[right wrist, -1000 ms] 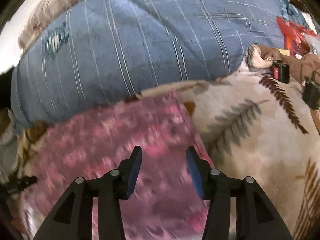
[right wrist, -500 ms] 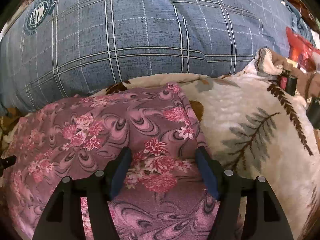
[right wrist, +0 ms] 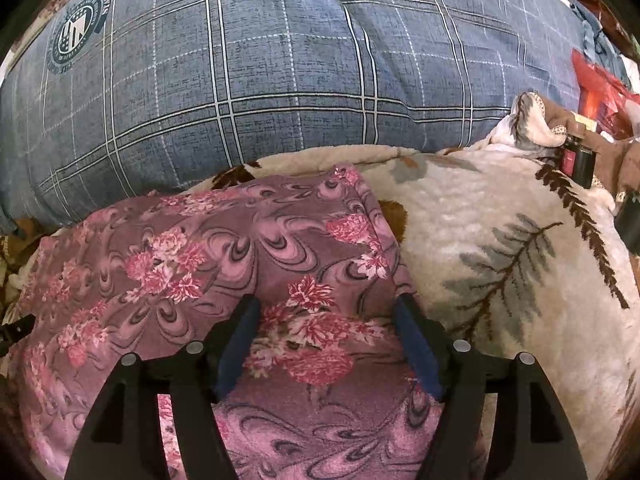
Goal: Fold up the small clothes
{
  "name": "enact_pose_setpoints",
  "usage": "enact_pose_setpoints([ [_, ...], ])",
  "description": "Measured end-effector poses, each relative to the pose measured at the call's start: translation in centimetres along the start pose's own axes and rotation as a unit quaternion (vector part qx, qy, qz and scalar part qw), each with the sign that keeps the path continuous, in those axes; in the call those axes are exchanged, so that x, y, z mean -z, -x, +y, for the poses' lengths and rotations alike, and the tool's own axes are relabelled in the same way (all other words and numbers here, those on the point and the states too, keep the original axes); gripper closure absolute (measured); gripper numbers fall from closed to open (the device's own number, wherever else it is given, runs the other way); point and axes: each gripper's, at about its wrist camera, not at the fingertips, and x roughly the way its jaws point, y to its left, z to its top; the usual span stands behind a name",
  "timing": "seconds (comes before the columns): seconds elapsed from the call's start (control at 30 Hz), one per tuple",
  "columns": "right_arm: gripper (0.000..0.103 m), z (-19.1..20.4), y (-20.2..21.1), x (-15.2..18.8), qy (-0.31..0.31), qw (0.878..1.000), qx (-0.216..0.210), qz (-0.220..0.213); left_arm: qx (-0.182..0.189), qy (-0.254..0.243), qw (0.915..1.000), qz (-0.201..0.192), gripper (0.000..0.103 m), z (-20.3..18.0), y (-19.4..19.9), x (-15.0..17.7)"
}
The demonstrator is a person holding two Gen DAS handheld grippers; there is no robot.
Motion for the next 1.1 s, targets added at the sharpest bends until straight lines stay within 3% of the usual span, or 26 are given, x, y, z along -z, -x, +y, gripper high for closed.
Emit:
enact_pose_setpoints([
  [0.13,0.028,-0.8,0.0,-1.3,-0.006,0.999,-0.026,0.033,0.032,-0.004,0.9989,0.035,0.000,1.1,0.7,-1.4],
  [0.23,0.025,-2.5,1.4,-3.3,-0.050,0.999,-0.002,-0.005,0.053,0.036,0.9978,-0.016,0.000,3.1,3.2,-2.9],
  [0.3,0.016,-4.0,1.3,-4.8,-0.087,0.996,0.006,-0.018,0.065,0.047,0.9966,-0.021,0.000,3.9,3.8,-4.5],
  [0.4,0.019,-5.3,-1.6,-6.1,-0.121,0.992,-0.008,0.037,0.070,0.049,0.9963,-0.004,0.000,4.1,3.2,-6.2],
  [0.47,0.032,-4.9,-3.3,-6.3,-0.118,0.991,-0.031,0.061,0.076,0.048,0.9959,0.010,0.000,3.8,2.6,-7.0],
  [0.53,0.088,-3.8,-4.6,-6.4,-0.097,0.990,-0.061,0.088,0.079,0.044,0.9957,0.017,0.000,3.5,2.1,-7.1],
  [0.6,0.094,-2.7,-4.1,-6.8,-0.065,0.994,-0.052,0.066,0.078,0.041,0.9959,0.021,0.000,2.8,1.4,-7.1],
  [0.67,0.096,-3.5,-2.7,-7.2,-0.084,0.994,-0.073,0.011,0.063,0.035,0.9966,0.040,0.000,2.3,-0.4,-6.5],
  [0.7,0.096,-4.2,-3.1,-7.1,-0.102,0.993,-0.063,0.015,0.052,0.032,0.9966,0.055,0.000,2.0,-1.5,-6.4],
  [0.77,0.096,-5.2,-5.8,-6.2,-0.117,0.989,-0.035,0.084,0.031,0.022,0.9958,0.083,0.000,1.8,-3.5,-5.7],
  [0.8,0.096,-5.4,-5.5,-6.0,-0.115,0.990,-0.040,0.067,0.018,0.001,0.9980,0.060,0.000,1.3,-3.0,-5.6],
  [0.83,0.090,-5.3,-4.9,-6.1,-0.112,0.991,-0.040,0.058,0.009,-0.015,0.9983,0.056,0.000,0.9,-2.6,-5.6],
  [0.93,0.087,-5.5,-1.8,-6.1,-0.107,0.993,-0.056,0.015,0.039,-0.029,0.9963,0.071,0.000,0.5,-1.4,-5.4],
  [1.0,0.086,-5.4,0.3,-5.3,-0.098,0.991,-0.085,-0.017,0.073,-0.030,0.9955,0.052,0.000,0.5,0.7,-4.6],
  [1.1,0.076,-5.3,1.1,-2.9,-0.089,0.988,-0.123,-0.009,0.084,-0.049,0.9942,0.044,0.000,-0.1,1.8,-2.2],
])
